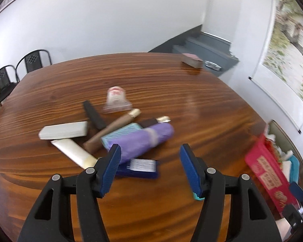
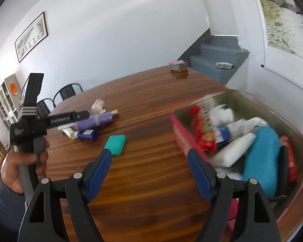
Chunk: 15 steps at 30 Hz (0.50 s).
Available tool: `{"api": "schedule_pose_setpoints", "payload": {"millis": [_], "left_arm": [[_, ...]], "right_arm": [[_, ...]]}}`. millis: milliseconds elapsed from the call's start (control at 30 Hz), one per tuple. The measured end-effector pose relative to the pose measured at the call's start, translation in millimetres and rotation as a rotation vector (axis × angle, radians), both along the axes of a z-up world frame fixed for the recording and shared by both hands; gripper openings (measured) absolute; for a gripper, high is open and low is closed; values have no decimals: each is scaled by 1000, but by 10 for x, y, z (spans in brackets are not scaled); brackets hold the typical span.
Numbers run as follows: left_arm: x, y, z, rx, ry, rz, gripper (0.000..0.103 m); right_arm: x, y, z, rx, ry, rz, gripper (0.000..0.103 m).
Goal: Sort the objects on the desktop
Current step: 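Move the left gripper to the pile and grasp the purple bag roll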
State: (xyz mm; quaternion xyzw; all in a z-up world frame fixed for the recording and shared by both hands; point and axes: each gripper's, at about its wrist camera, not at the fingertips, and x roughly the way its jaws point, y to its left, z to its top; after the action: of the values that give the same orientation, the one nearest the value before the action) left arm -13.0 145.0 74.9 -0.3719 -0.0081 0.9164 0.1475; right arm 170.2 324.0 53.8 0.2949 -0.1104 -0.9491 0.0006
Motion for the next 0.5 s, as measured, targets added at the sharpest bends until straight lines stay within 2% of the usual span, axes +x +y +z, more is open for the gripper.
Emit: {"api": "schedule_pose_setpoints", "payload": {"millis": [133, 400, 500], "left_arm": [[-152, -96, -66, -25, 9, -22, 64], [-327, -9, -155, -102, 41, -142, 64], [-396, 18, -236, -111, 19, -179, 64]], "right_arm": [[-78, -119, -37, 7, -15, 25, 80], [-190, -247, -106, 19, -47, 47, 80], [-238, -280, -132, 19, -57, 52, 80]]}}
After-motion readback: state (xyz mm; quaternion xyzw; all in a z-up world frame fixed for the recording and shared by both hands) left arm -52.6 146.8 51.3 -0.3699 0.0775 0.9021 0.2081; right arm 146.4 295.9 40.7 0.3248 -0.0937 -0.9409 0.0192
